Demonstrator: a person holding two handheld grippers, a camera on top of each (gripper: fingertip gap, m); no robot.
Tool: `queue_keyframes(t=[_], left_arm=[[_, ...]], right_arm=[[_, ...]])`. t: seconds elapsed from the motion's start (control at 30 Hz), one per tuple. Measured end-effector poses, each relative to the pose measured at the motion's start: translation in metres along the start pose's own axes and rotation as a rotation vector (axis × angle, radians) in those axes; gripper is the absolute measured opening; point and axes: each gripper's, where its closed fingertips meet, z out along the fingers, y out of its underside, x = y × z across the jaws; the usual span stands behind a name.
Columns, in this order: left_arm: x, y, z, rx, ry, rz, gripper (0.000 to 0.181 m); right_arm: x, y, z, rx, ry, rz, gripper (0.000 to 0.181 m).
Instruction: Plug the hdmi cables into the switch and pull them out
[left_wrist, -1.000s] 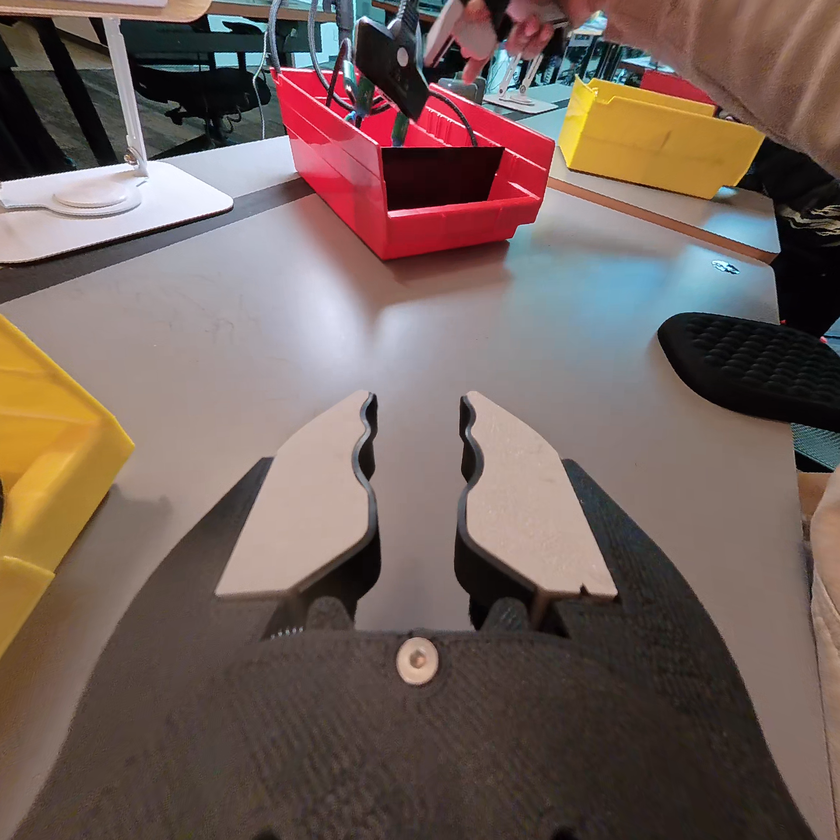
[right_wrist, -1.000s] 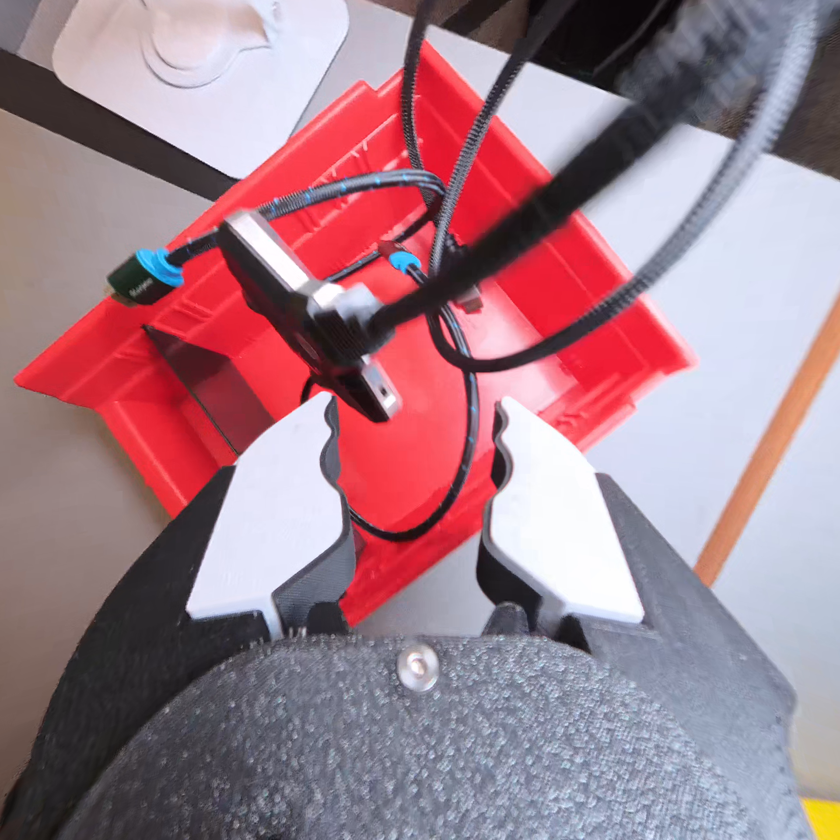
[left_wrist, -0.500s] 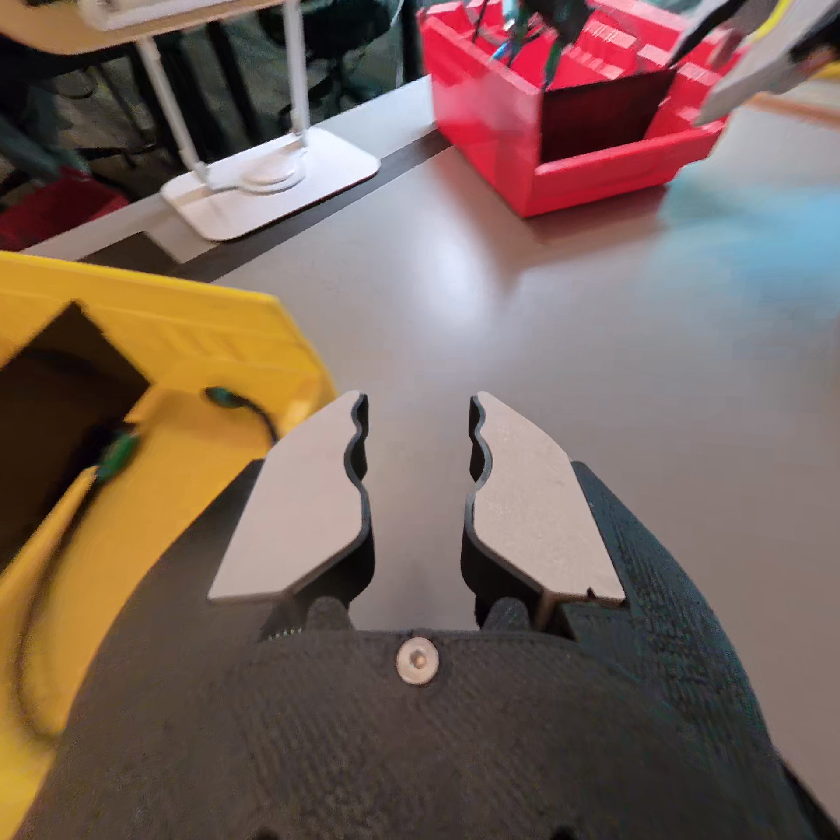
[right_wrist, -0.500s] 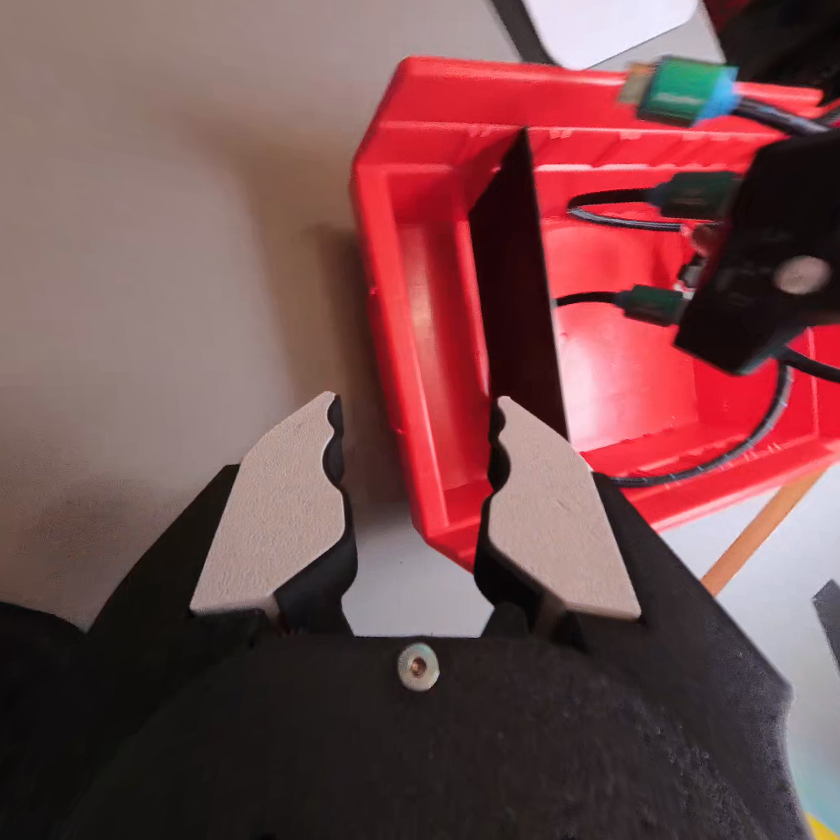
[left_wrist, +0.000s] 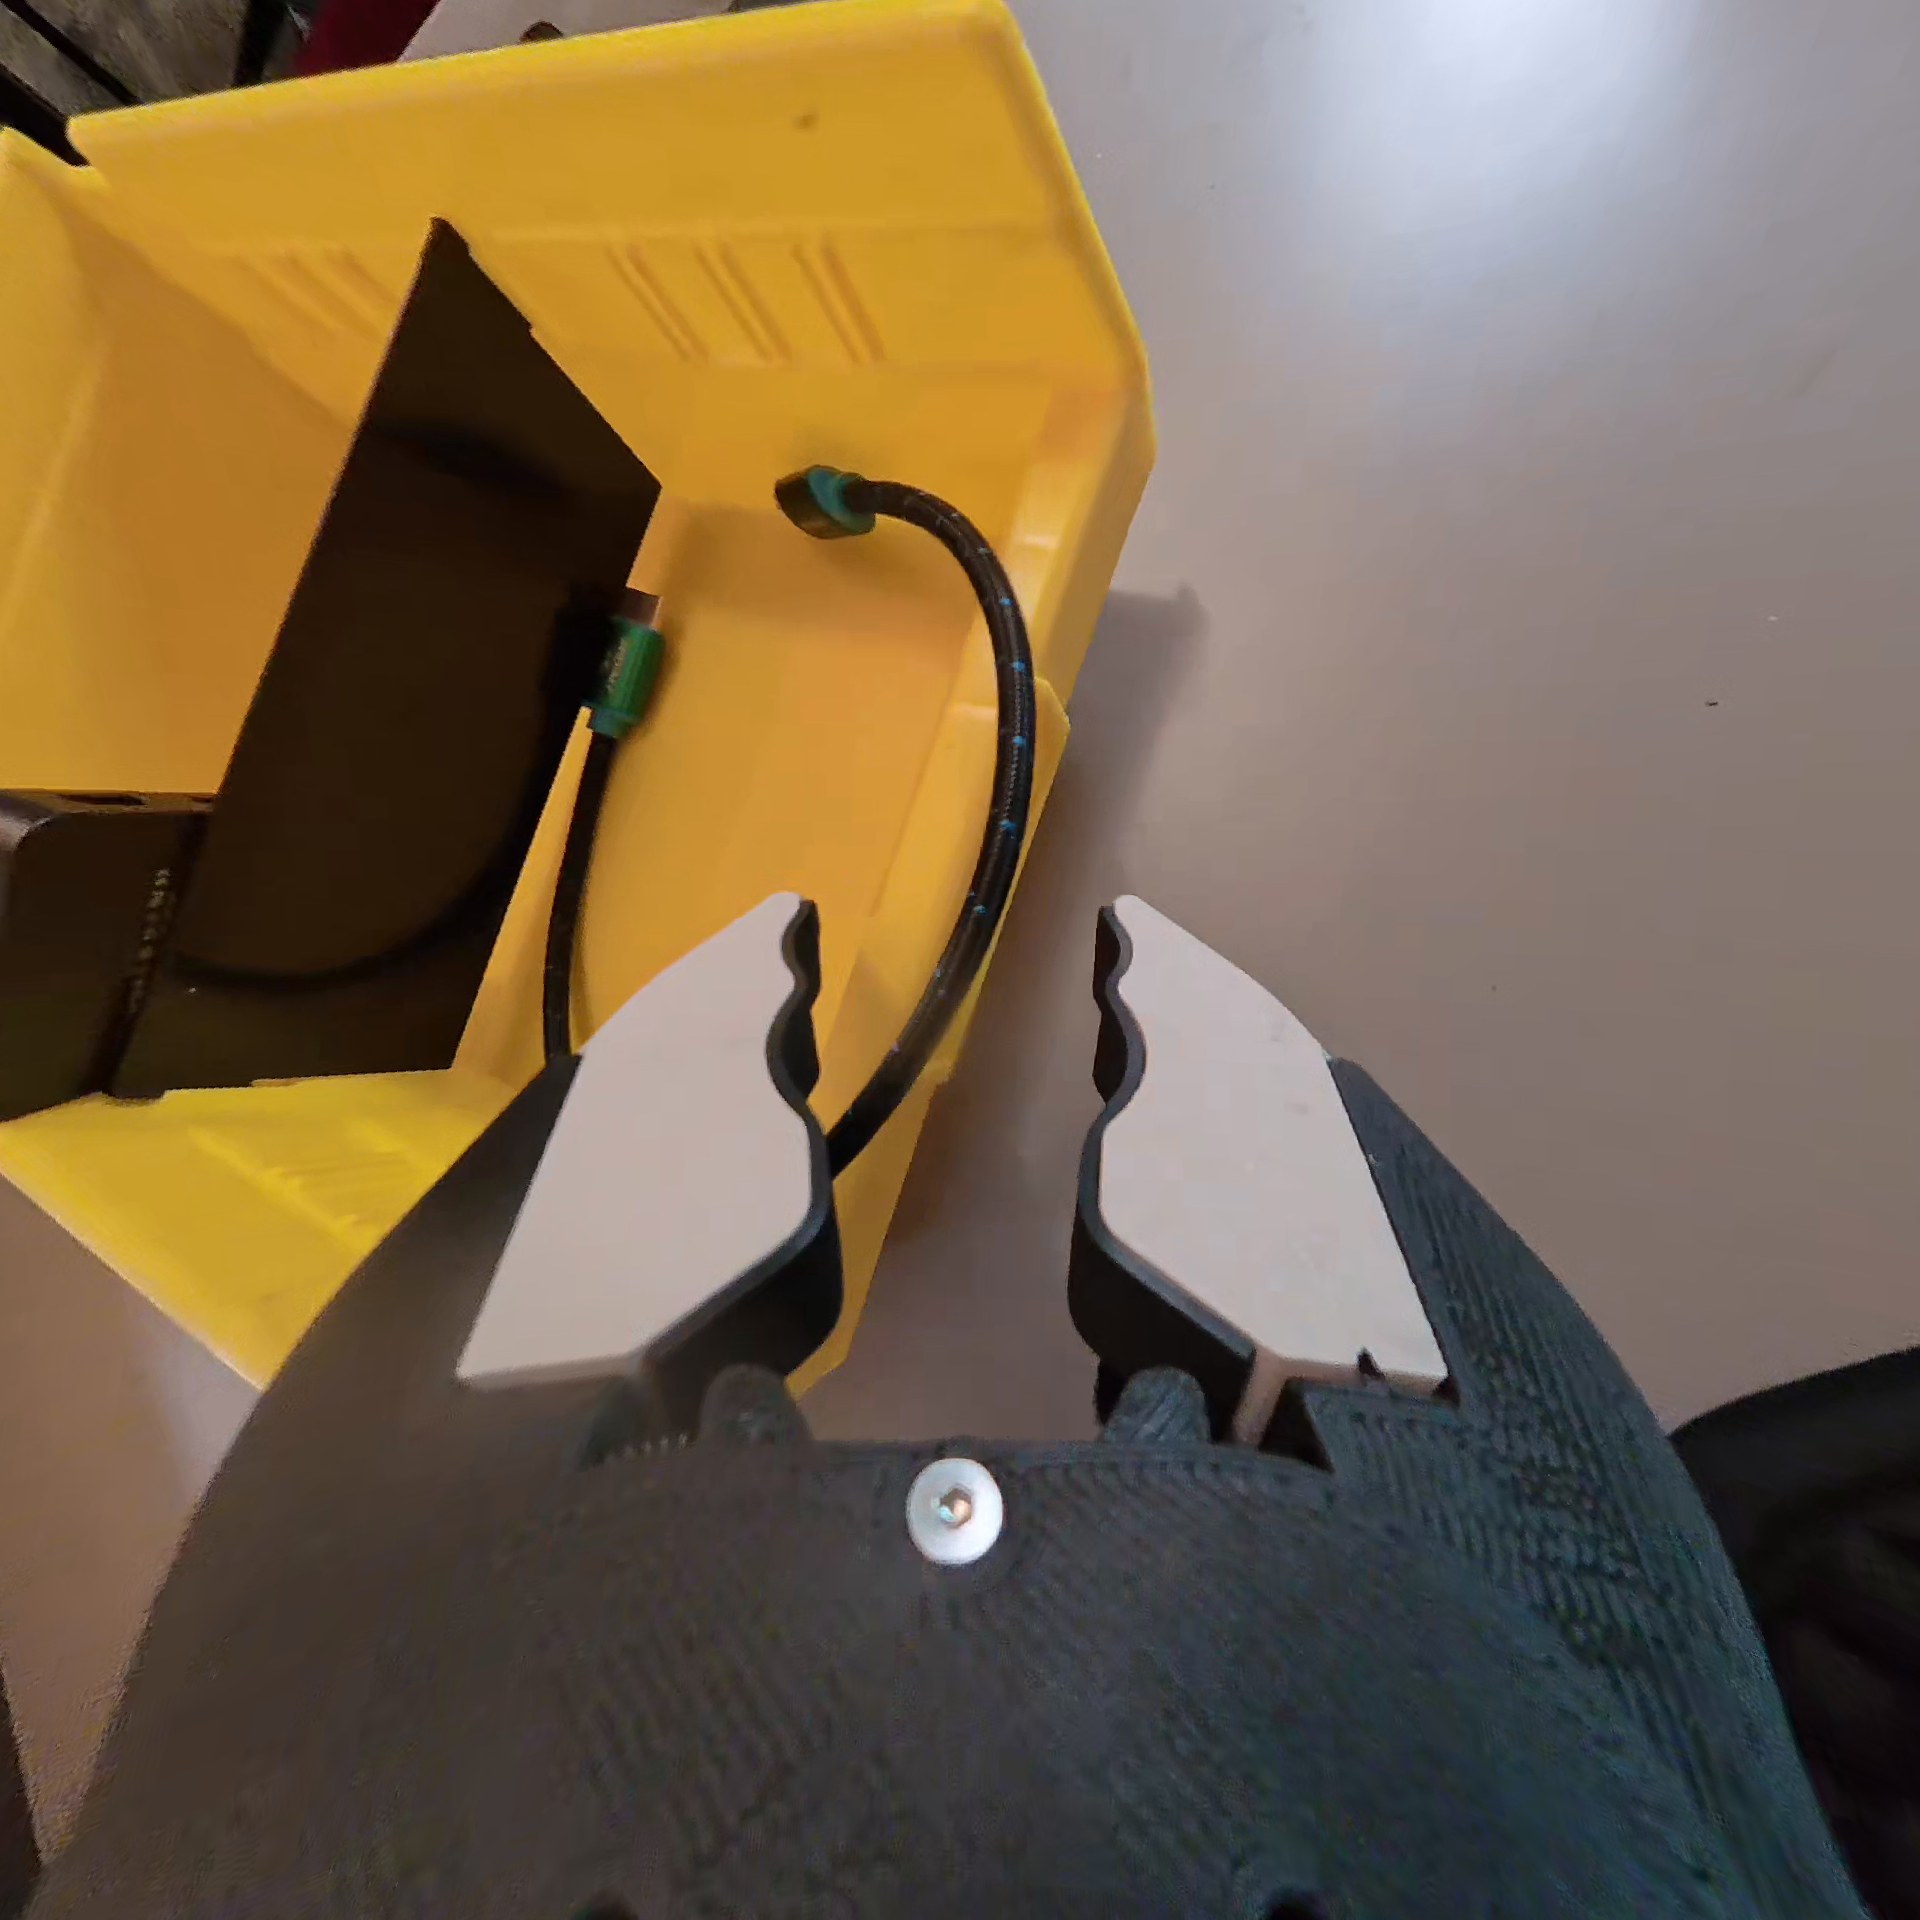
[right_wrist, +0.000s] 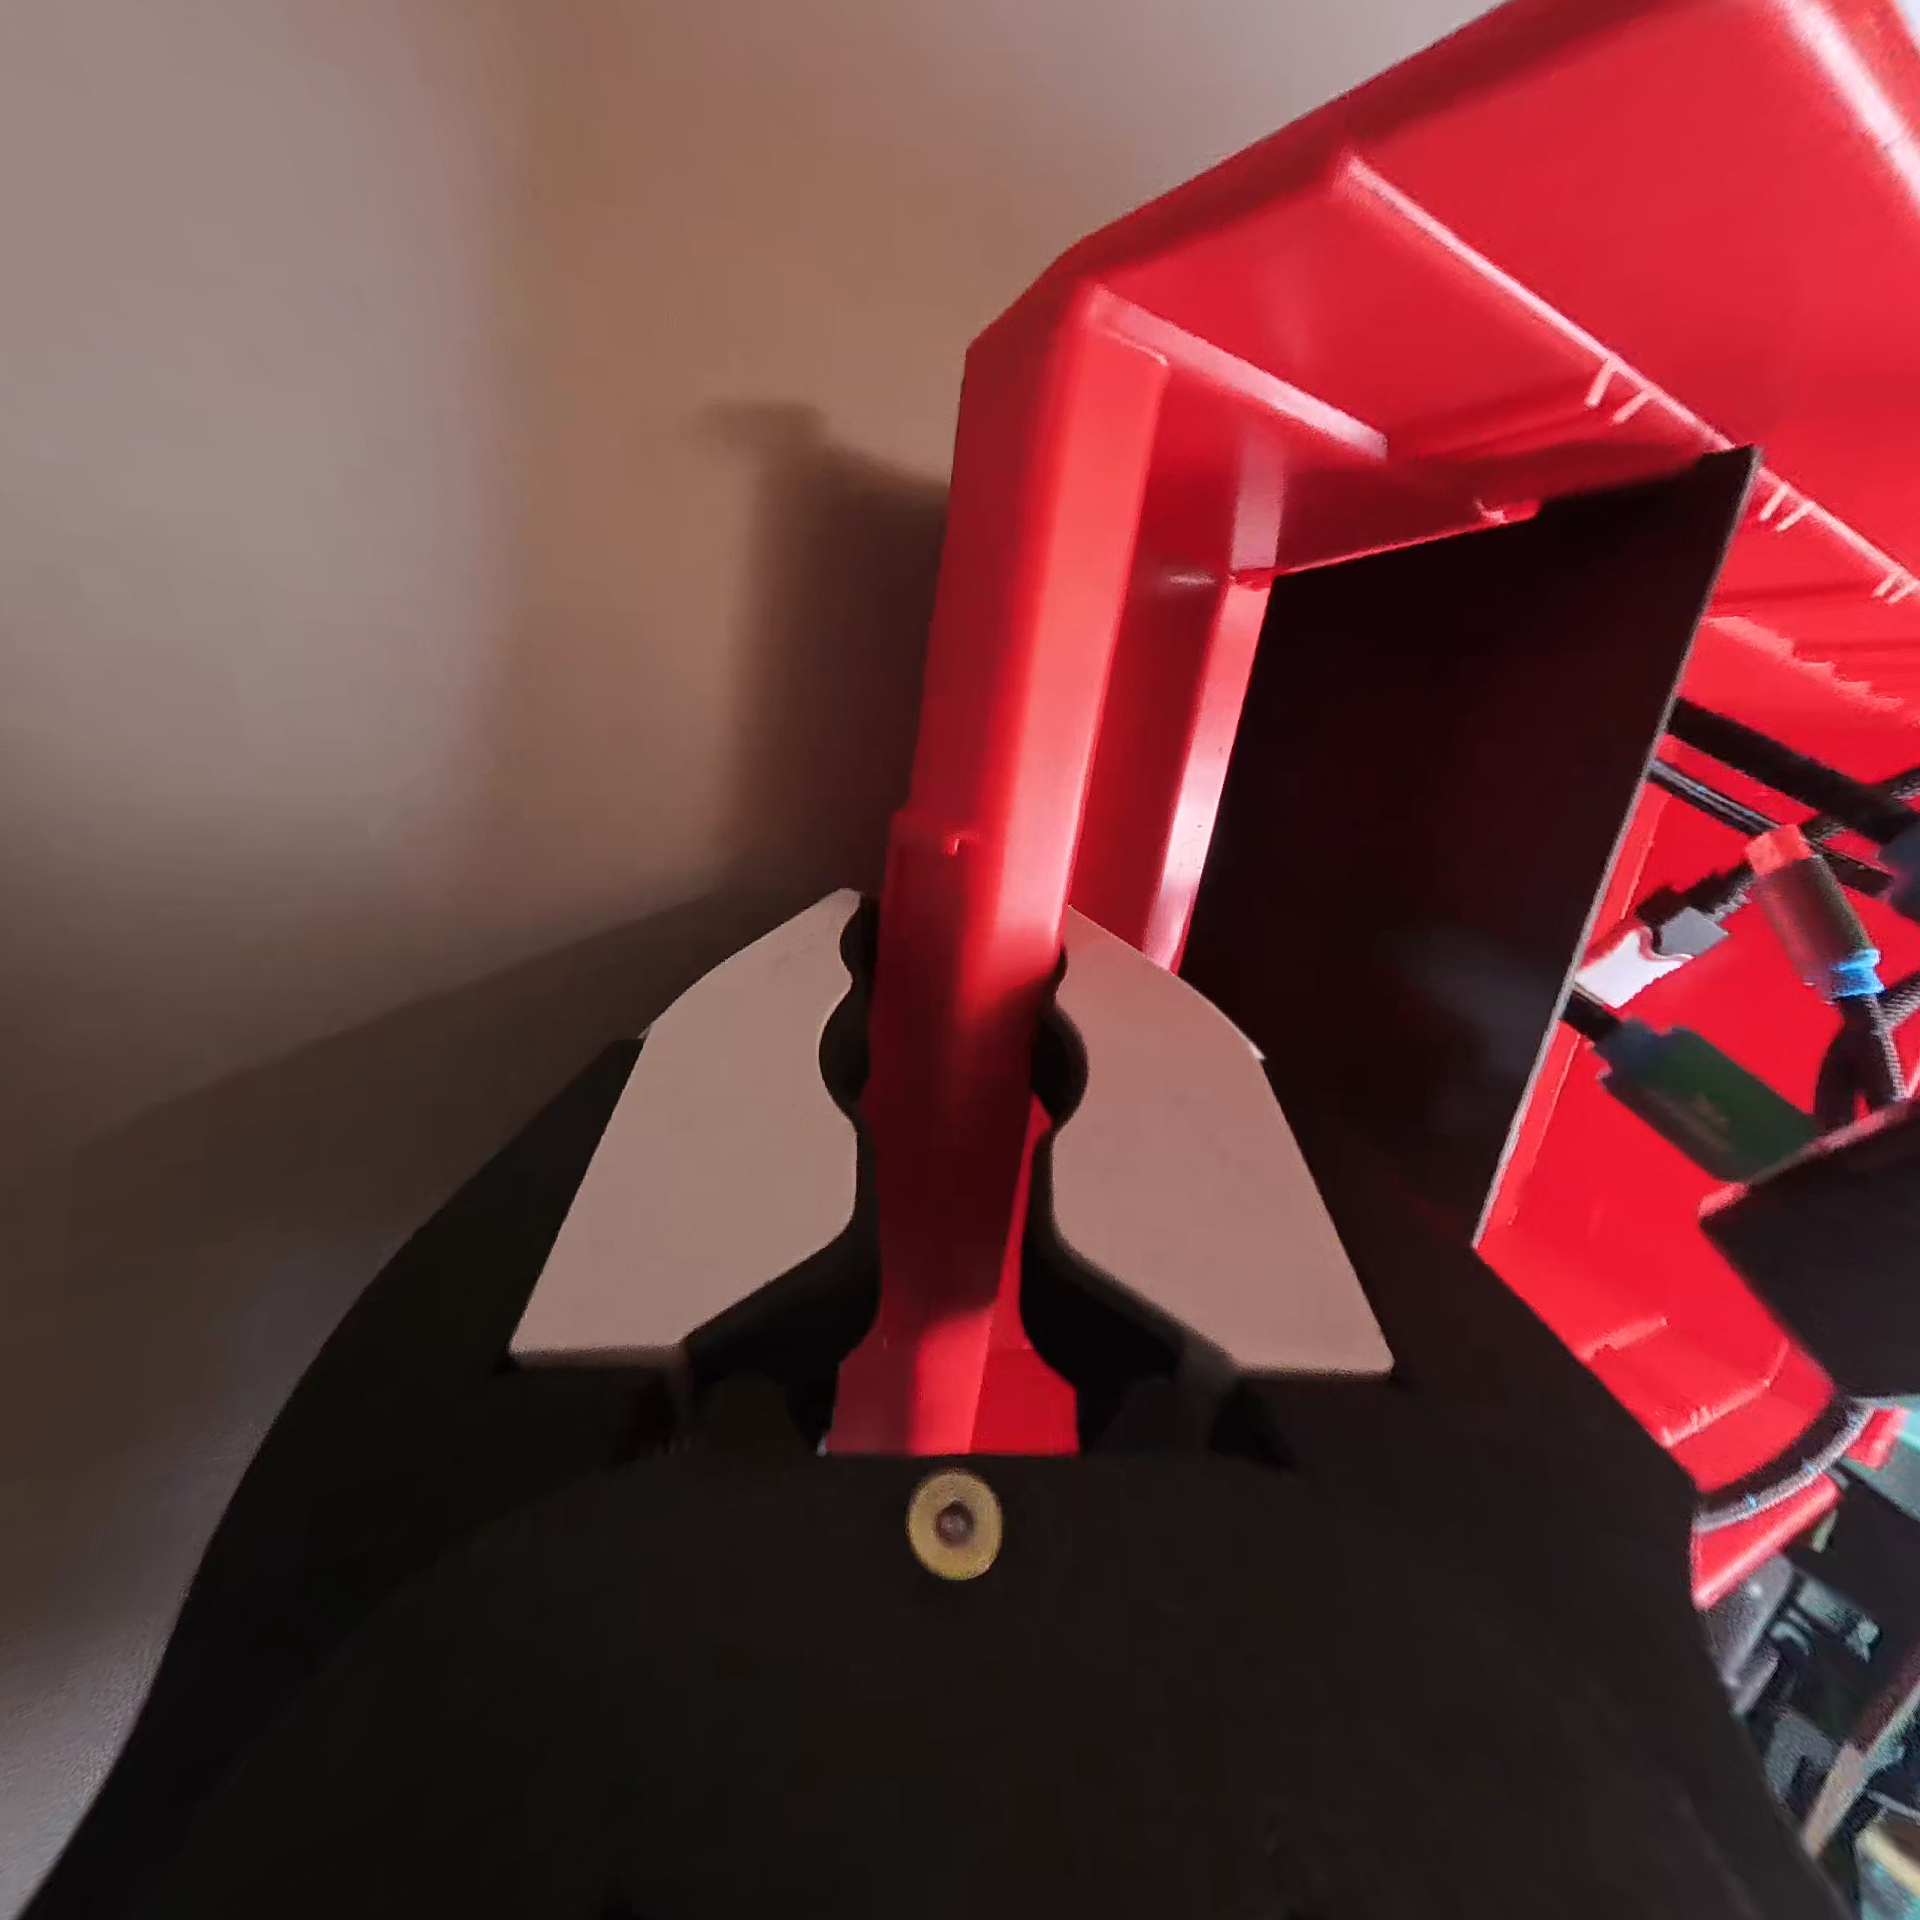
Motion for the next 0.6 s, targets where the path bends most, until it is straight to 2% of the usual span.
queue_keyframes(t=[0.13, 0.2, 0.27, 0.43, 0.6], left_arm=[[-0.003, -0.002, -0.001, 0.037, -0.004, -0.026, 0.051], [-0.005, -0.004, -0.004, 0.057, -0.002, -0.039, 0.05], [-0.007, -0.008, -0.008, 0.083, 0.001, -0.052, 0.05], [-0.022, -0.024, -0.02, 0.147, -0.007, -0.099, 0.049], [-0.062, -0.032, -0.036, 0.162, -0.042, -0.159, 0.05]], right_arm=[[-0.008, 0.02, -0.009, -0.026, -0.032, -0.097, 0.028], [-0.005, 0.043, -0.013, -0.088, -0.047, -0.094, 0.029], [-0.002, 0.051, -0.014, -0.071, -0.046, -0.048, 0.031], [0.0, 0.041, -0.011, -0.066, 0.018, -0.002, 0.03], [0.006, 0.024, -0.005, -0.038, 0.06, 0.075, 0.03]])
